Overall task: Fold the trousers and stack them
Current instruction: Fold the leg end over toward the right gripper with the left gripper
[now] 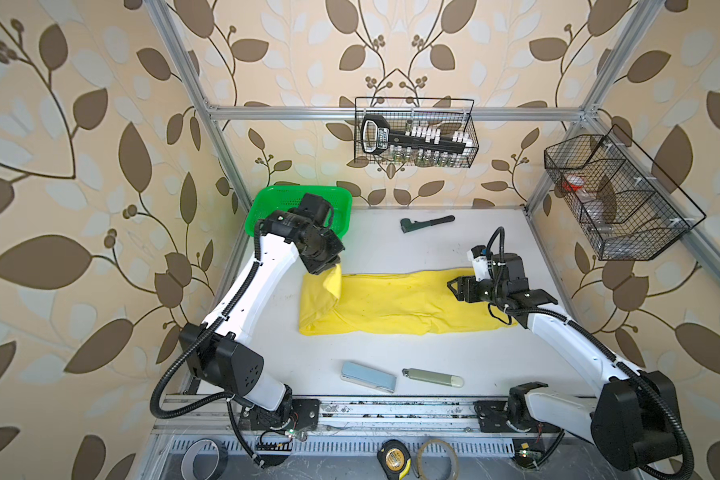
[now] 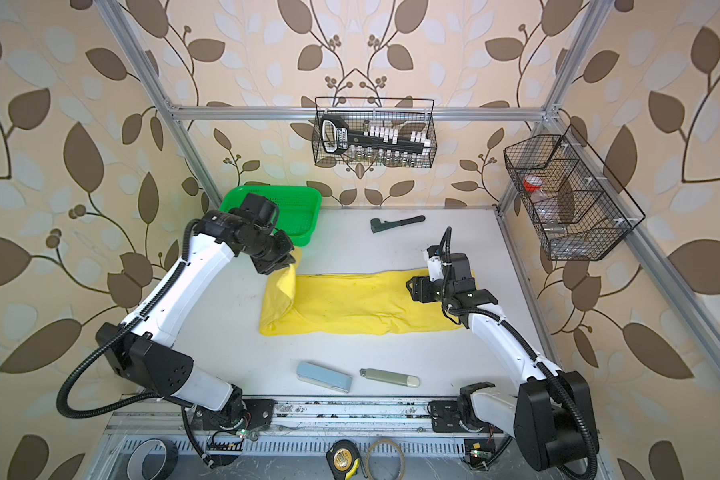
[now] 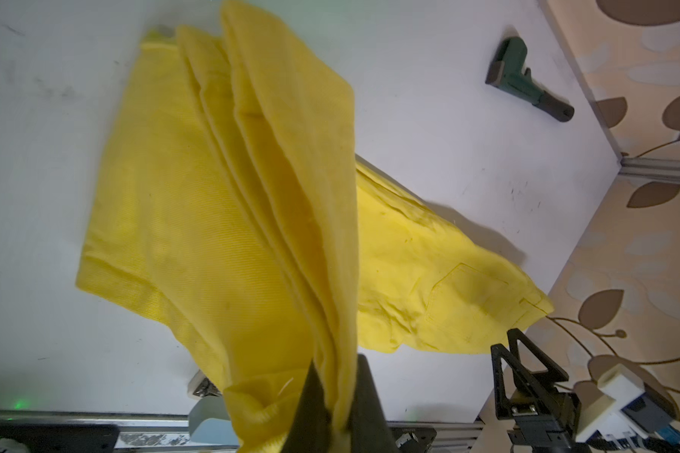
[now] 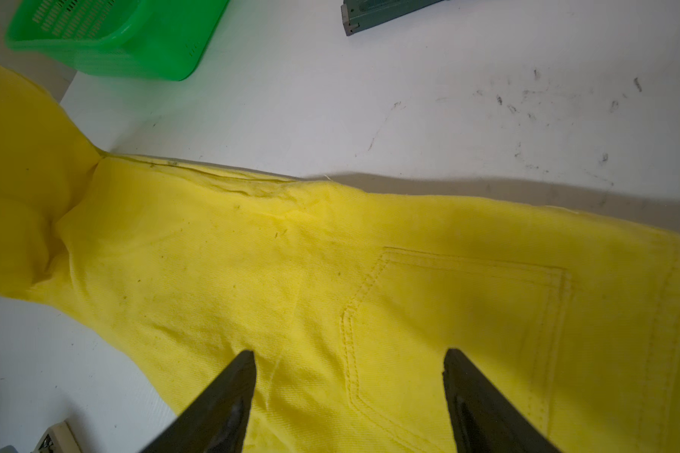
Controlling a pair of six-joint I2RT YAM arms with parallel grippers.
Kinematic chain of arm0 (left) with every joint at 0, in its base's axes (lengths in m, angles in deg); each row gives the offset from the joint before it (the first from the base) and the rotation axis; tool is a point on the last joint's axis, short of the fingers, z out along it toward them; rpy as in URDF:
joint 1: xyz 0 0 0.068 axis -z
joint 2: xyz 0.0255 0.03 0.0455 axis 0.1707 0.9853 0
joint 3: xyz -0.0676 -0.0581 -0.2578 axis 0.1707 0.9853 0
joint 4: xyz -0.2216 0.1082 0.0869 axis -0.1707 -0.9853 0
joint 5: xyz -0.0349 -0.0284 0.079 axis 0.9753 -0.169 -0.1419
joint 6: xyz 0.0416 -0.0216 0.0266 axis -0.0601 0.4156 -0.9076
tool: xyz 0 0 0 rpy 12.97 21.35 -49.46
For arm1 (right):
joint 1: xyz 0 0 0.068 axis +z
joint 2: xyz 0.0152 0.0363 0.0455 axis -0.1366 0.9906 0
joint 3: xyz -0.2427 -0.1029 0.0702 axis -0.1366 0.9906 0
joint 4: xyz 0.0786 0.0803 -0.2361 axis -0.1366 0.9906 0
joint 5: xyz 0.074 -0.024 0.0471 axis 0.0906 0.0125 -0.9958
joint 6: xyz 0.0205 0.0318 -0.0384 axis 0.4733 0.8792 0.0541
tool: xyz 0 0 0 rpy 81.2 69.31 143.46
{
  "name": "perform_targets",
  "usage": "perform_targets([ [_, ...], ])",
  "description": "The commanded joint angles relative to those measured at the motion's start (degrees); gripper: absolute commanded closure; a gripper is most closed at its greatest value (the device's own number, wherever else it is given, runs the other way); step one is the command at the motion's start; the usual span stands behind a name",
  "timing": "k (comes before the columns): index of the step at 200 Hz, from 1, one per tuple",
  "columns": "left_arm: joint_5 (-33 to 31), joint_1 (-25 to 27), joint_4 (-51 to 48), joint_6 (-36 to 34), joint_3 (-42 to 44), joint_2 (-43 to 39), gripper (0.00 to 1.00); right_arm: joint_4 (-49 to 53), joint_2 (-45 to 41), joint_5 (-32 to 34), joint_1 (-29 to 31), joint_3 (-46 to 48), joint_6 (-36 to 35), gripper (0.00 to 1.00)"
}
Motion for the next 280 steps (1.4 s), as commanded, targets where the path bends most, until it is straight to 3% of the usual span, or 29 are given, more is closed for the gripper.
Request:
perform_targets([
  [1,-1.4,6.1,3.6,5.2,-3.3,6.0,1.00,0.0,-1.4,-0.9,-0.3,-0.1,-1.5,0.24],
  [76,-1.9,19.9,5.1,5.7,-15.7,25.3,1.00,0.8,-3.5,-0.4,-0.3,1.2,-1.7,0.24],
  [93,0.4,21.2,5.3,5.1,-16.0,28.9,1.00,0.6,-3.5,-0.6,-0.3,1.8,-1.6,0.24],
  [168,-1.4,22.5,9.7,6.7,-16.2,35.6,0.97,0.3,-4.1,-0.8,-0.3,3.2,-1.1,0.24],
  [196,1.0,22.7,12.5,7.1,-14.6,35.5,0.77,0.9,-4.5,-0.7,-0.3,3.5,-1.9,0.24],
  [224,1.9,23.7,13.0,2.6,-12.9,33.1,0.57,1.3,-4.7,-0.2,-0.5,3.5,-2.2,0.24],
  [245,3.5,23.9,16.0,-2.0,-9.9,29.2,0.48,1.0,-4.5,-0.2,-0.8,3.4,-2.2,0.24],
  [280,5.4,23.8,13.7,-9.9,-11.0,26.4,0.42,0.9,-4.0,-0.4,-1.0,2.7,-2.2,0.24],
])
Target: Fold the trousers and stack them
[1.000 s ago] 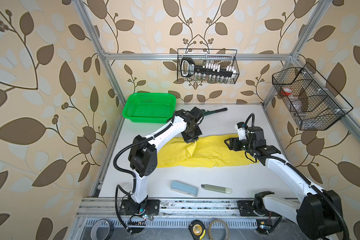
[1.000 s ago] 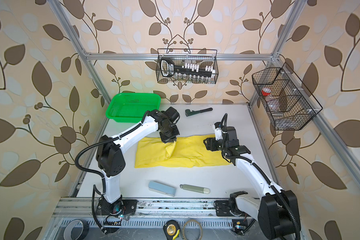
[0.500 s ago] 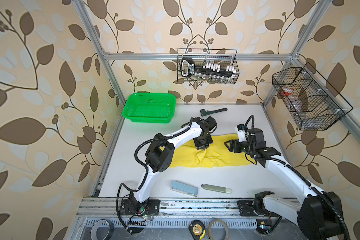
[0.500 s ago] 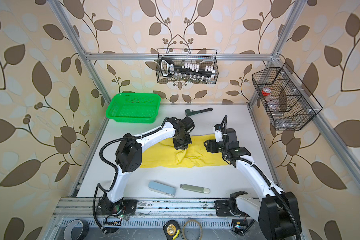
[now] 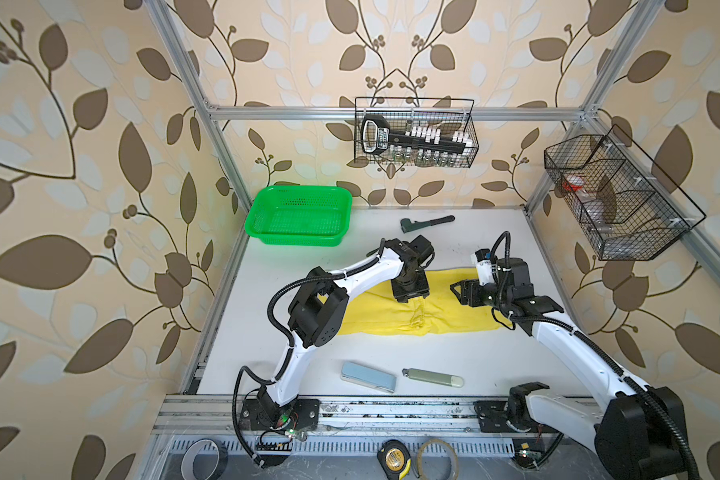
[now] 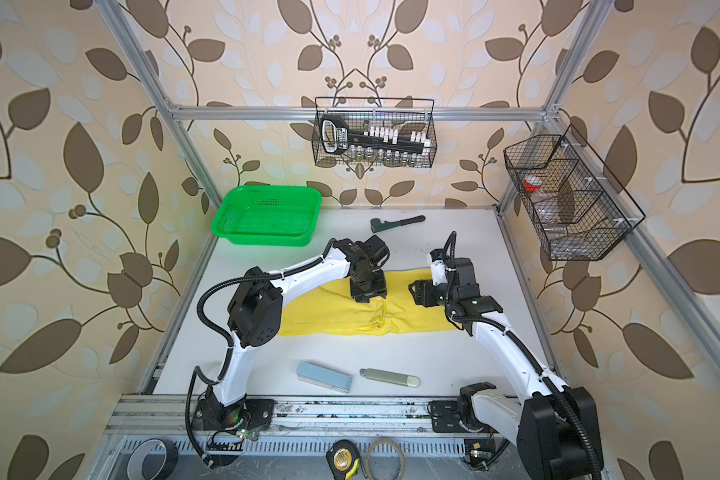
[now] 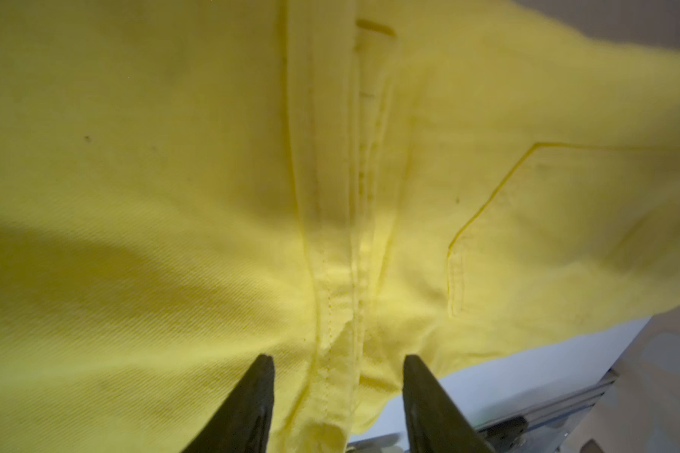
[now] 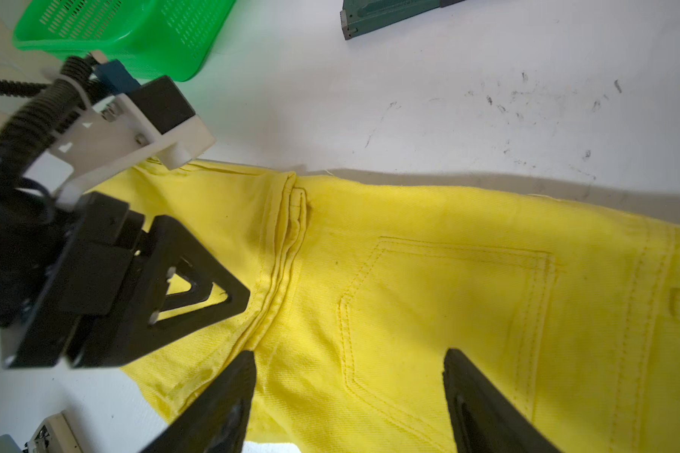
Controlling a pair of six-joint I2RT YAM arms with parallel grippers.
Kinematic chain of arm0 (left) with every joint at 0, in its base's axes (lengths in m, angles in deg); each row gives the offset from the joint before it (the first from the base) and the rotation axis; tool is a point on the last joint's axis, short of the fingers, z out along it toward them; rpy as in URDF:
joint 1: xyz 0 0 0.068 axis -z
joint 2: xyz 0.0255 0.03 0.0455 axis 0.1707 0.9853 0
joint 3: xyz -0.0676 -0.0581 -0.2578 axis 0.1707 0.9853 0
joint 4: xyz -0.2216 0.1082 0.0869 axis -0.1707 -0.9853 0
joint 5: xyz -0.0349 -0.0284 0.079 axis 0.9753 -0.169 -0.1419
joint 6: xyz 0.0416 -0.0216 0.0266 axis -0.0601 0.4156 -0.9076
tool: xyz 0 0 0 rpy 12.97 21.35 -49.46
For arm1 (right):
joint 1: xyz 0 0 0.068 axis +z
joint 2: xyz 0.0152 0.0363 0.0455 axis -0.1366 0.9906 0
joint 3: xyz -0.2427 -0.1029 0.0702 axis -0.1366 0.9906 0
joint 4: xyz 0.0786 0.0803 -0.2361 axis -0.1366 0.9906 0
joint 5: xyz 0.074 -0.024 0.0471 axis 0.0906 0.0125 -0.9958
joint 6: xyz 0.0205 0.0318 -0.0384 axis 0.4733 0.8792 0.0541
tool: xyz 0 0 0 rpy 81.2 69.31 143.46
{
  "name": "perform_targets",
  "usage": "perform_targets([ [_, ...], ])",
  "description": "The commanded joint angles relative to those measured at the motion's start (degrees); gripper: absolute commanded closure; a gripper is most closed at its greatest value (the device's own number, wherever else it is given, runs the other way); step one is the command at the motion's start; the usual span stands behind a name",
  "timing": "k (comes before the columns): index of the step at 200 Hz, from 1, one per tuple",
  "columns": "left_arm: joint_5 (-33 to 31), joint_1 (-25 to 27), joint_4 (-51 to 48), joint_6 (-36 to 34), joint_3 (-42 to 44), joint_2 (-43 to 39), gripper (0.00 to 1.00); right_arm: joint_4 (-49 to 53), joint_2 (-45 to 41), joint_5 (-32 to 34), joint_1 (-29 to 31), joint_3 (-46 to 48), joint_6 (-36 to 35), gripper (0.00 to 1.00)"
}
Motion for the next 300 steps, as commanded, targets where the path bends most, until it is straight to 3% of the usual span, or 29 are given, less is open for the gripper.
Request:
perform_targets([
  [1,1.9,0.4,-0.9,-8.0,-1.3,-6.3,0.42,0.5,-0.1,-0.3,-0.2,0.1,-1.4,0.24],
  [45,-4.2,-1.9,-13.4,-18.8,-2.5,-9.6,0.36,1.0,-0.4,-1.0,-0.2,0.4,-1.1,0.25],
  [84,-12.1,-7.9,-17.9,-24.7,9.3,-19.3,0.28,1.3,-2.6,-1.8,0.3,1.5,-0.7,0.24],
  [122,-9.3,-20.1,-13.3,-27.1,24.1,-29.4,0.27,-0.4,-4.0,-2.0,2.6,3.5,2.0,0.24],
  [179,-3.4,-34.4,-5.5,-33.7,35.5,-28.5,0.28,-3.3,-3.3,-0.2,7.8,4.3,4.8,0.24],
  [242,0.5,-38.1,-1.0,-36.1,39.9,-21.4,0.35,-5.3,-1.2,2.7,13.5,3.0,5.9,0.24],
  [300,5.3,-38.1,3.3,-34.2,44.2,-19.0,0.49,-7.2,3.3,4.6,18.0,1.2,6.2,0.25],
])
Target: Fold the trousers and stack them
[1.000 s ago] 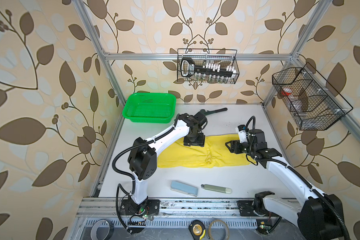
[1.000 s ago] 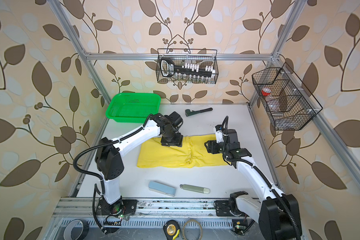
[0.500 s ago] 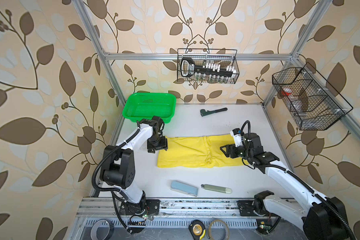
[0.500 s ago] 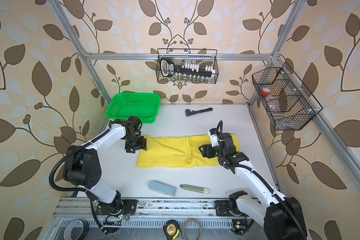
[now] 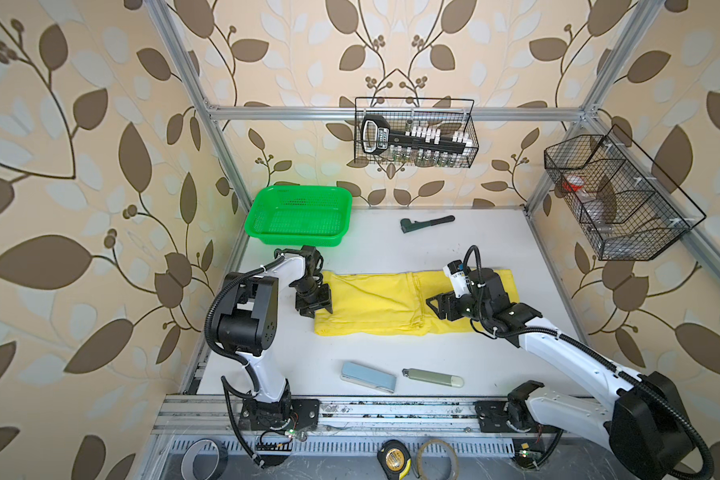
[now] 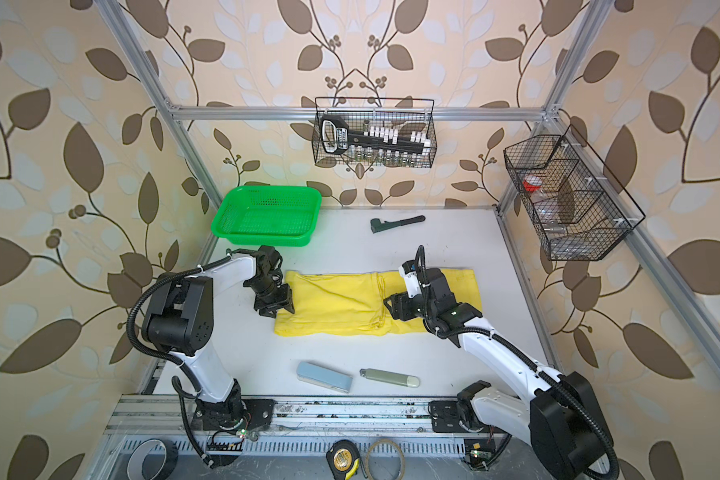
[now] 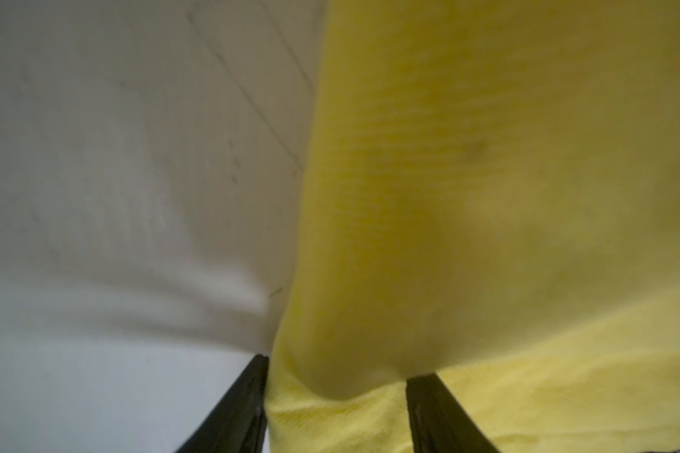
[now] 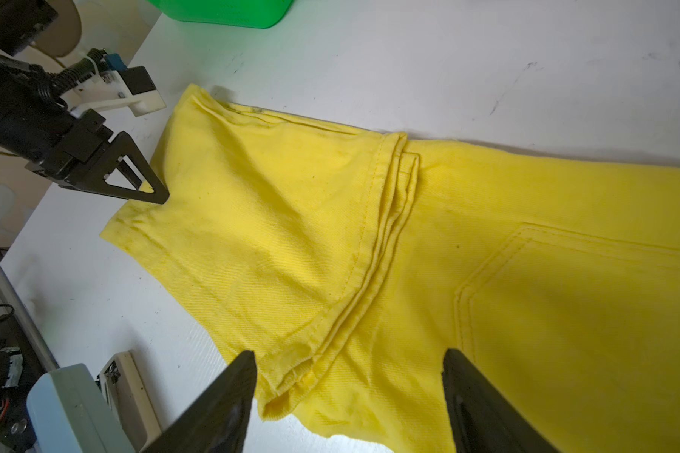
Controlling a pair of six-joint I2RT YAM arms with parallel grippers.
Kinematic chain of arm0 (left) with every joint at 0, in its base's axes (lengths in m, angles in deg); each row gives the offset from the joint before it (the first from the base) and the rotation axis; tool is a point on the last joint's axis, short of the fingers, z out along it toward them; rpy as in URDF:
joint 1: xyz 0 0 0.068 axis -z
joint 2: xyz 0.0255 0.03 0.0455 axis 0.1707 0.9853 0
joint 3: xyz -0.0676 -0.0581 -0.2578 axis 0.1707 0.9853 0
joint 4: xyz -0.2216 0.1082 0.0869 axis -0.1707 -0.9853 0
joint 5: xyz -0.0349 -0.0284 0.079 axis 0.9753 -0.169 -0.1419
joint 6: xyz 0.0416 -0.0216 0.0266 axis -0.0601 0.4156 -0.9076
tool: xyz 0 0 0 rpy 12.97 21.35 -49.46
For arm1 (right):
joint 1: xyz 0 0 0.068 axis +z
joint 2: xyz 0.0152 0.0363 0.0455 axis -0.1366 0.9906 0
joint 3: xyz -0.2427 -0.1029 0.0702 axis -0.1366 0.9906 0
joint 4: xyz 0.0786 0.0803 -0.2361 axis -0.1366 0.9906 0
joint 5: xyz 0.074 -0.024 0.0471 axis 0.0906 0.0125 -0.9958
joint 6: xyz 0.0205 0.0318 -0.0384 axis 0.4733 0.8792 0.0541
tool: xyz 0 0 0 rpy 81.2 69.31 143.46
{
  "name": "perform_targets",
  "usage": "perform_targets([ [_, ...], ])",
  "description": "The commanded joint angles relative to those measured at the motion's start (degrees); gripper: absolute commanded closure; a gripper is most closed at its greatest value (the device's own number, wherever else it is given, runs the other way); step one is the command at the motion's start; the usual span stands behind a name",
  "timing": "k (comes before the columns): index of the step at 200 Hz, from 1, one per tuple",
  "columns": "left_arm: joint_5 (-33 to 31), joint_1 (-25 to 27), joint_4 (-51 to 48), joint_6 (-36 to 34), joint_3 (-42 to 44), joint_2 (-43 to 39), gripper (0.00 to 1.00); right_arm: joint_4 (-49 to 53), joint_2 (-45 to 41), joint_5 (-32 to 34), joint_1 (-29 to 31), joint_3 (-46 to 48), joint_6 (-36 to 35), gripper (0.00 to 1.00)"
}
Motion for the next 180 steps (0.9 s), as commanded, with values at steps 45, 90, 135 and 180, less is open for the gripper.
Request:
perform_targets([
  [45,4.2,-0.2,-1.8,0.7,-0.9,0.2,0.84,-0.5,2.2,2.5,1.5,-2.8,-0.8,0.25],
  [90,-1.0,-2.2,-14.7,-1.2,-10.2,-3.1,1.00,1.0,1.8,2.8,-0.3,-3.6,-1.2,0.25],
  [135,-7.3,-10.6,-26.1,-3.0,-18.3,-7.5,1.00,6.0,2.0,2.4,-5.5,-4.8,-3.2,0.25],
  [180,-12.3,-17.7,-30.7,-1.0,-28.5,-9.4,1.00,9.5,2.2,4.2,-7.9,-4.2,-2.6,0.26],
])
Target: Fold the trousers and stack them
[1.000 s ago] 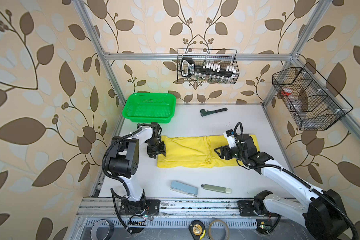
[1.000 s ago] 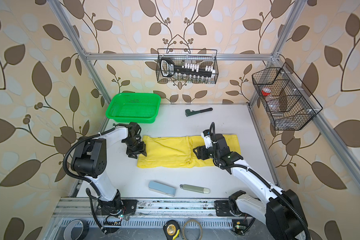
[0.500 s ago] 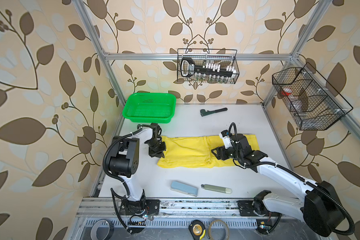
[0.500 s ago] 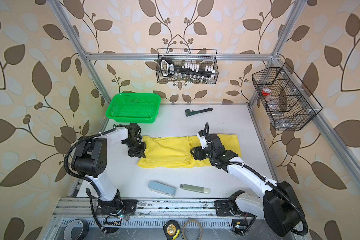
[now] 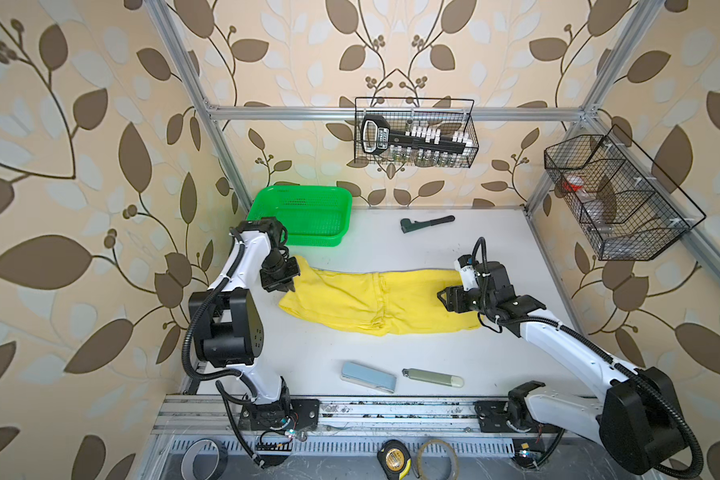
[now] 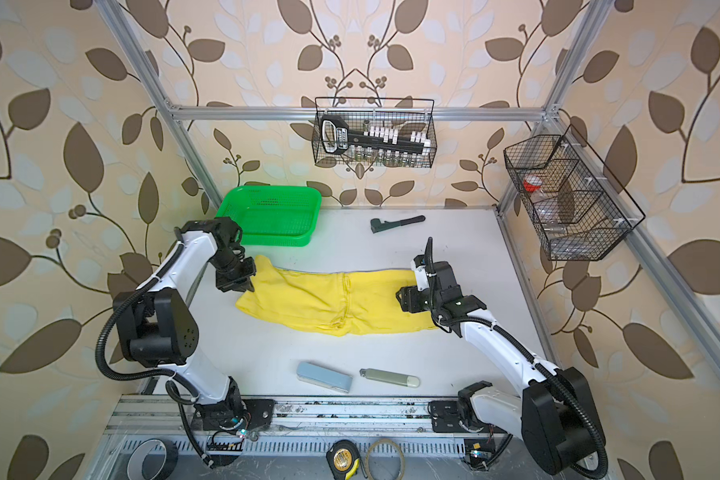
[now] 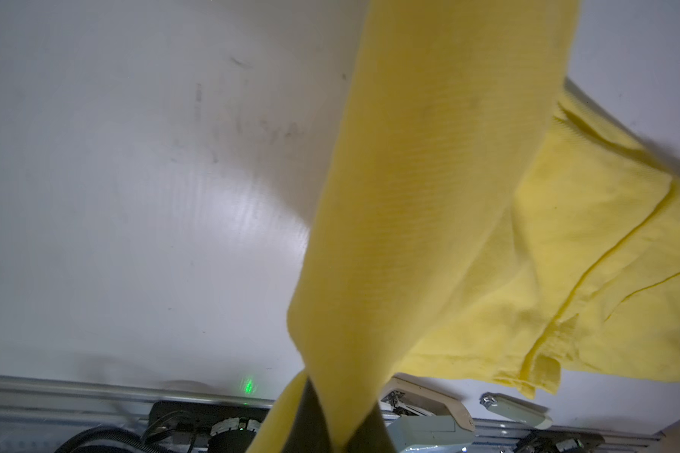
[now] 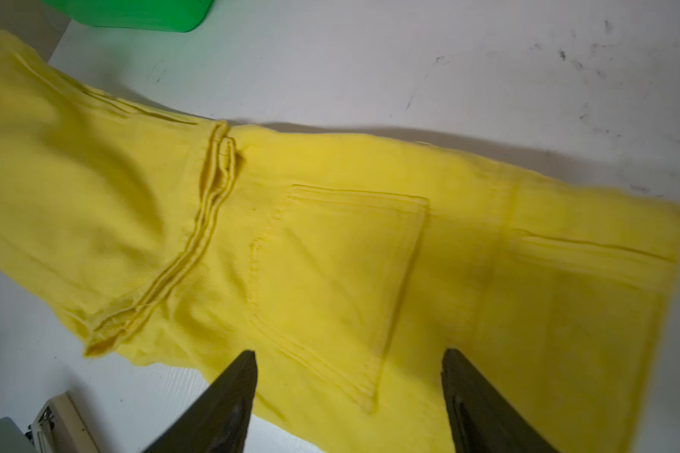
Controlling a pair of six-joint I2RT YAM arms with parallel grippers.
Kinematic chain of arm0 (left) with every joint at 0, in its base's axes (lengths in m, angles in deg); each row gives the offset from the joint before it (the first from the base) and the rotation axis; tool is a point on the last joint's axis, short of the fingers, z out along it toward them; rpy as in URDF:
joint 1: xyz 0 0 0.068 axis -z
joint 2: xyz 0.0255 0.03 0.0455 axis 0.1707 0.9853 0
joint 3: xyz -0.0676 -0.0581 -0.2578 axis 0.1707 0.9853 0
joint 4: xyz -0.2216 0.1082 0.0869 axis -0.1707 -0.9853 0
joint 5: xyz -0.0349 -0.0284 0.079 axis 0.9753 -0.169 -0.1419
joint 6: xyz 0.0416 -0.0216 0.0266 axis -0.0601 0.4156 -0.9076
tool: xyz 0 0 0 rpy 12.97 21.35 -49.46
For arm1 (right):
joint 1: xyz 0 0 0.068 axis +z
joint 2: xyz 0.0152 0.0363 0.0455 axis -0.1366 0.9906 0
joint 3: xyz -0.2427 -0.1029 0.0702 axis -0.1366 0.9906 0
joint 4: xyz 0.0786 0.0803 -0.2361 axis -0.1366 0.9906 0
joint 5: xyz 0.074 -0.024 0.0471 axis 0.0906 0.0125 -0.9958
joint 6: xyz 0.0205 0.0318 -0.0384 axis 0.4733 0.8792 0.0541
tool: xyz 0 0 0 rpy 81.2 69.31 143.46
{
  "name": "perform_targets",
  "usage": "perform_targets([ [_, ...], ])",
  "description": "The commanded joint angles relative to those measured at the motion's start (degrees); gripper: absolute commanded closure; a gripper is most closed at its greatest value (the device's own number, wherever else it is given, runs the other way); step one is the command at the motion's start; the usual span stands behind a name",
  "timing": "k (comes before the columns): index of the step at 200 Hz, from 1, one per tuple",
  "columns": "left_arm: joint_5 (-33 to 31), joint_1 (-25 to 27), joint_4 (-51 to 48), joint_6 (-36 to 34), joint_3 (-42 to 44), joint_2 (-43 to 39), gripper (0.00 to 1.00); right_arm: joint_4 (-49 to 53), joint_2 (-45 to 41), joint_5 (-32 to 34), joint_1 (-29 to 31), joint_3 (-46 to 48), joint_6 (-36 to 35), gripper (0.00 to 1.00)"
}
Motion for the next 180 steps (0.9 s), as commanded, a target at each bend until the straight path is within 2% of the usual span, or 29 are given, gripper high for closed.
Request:
perform_targets([
  [1,-5.0,-2.8,-6.4,0.5,-6.3,-3.3,1.00,3.5,0.5,1.3,-0.3,-1.2,-0.8,0.26],
  [15,-4.7,-3.2,-5.9,1.9,-9.3,-3.6,1.00,3.5,1.0,1.0,-0.4,-0.5,0.2,0.26],
  [46,8.7,-1.4,-1.1,6.5,-10.6,-5.9,1.00,1.1,3.2,-0.9,-0.2,1.1,3.2,0.29],
  [83,10.9,11.5,4.2,15.1,-9.8,-7.9,1.00,-2.9,7.2,-3.8,0.3,2.2,6.3,0.36],
  [124,9.6,26.0,14.9,26.1,-6.9,-8.4,1.00,-6.1,11.3,-3.6,0.2,3.4,8.3,0.58],
  [160,6.4,38.1,23.9,32.6,-6.9,-3.3,1.00,-8.8,14.2,-3.9,0.2,4.9,8.4,0.70],
  [180,6.3,43.4,27.0,33.9,-9.4,1.7,1.00,-9.9,15.2,-4.1,0.4,5.4,8.6,0.73],
])
